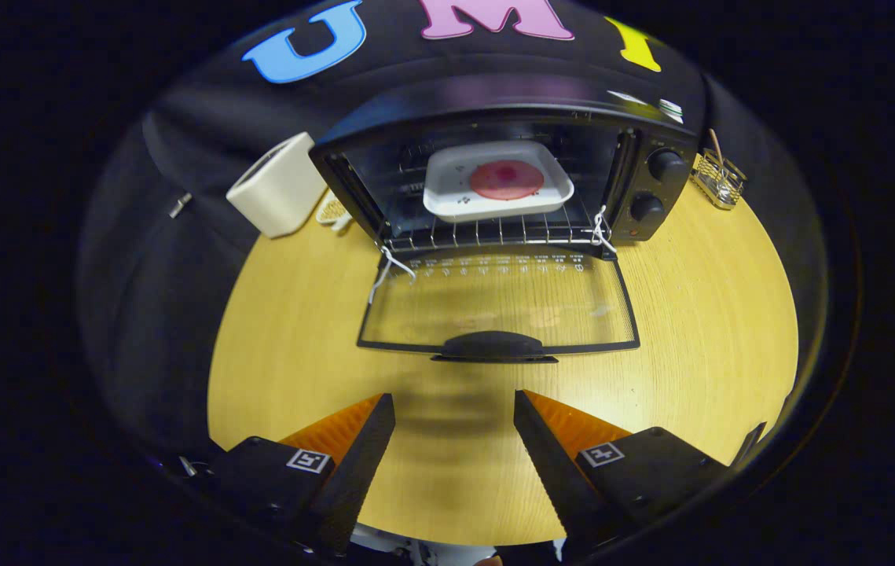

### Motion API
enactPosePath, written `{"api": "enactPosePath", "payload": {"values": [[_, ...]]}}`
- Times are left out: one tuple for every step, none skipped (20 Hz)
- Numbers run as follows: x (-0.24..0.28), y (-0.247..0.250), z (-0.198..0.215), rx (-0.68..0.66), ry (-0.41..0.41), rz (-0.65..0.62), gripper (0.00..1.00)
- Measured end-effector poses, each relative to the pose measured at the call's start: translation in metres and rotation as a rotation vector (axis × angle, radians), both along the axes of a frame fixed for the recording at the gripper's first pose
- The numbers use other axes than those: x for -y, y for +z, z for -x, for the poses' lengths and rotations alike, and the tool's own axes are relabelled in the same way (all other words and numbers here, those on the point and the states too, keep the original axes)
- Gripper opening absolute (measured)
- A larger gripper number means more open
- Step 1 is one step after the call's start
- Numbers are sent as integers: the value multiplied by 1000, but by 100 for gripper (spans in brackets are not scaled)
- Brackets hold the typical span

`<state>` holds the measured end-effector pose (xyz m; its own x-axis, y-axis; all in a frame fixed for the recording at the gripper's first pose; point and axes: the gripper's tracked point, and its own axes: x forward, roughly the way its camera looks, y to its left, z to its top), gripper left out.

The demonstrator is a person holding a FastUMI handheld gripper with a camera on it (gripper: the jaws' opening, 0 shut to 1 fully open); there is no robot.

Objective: Open the toaster oven, put the food inside, and close the toaster oven door.

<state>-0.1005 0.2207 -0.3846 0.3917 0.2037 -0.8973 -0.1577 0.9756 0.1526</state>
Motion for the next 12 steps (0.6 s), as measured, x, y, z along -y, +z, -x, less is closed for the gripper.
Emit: {"api": "enactPosePath", "payload": {"values": [[4,-13,0,-5,17,36,99],[6,-25,0,-14,19,57,99],[7,-26,0,-24,12,65,99],[7,-32,-1,-31,-1,72,99],[7,-37,-4,-32,-12,80,99],[8,-42,-6,-29,-15,98,99],[8,-46,-7,-32,-19,110,99],[9,-52,-9,-40,-24,121,99],[9,-49,-17,-9,-33,129,99],[8,-54,-21,-7,-41,129,99],[10,-53,-26,2,-55,141,98],[12,-53,-32,7,-68,144,99]]}}
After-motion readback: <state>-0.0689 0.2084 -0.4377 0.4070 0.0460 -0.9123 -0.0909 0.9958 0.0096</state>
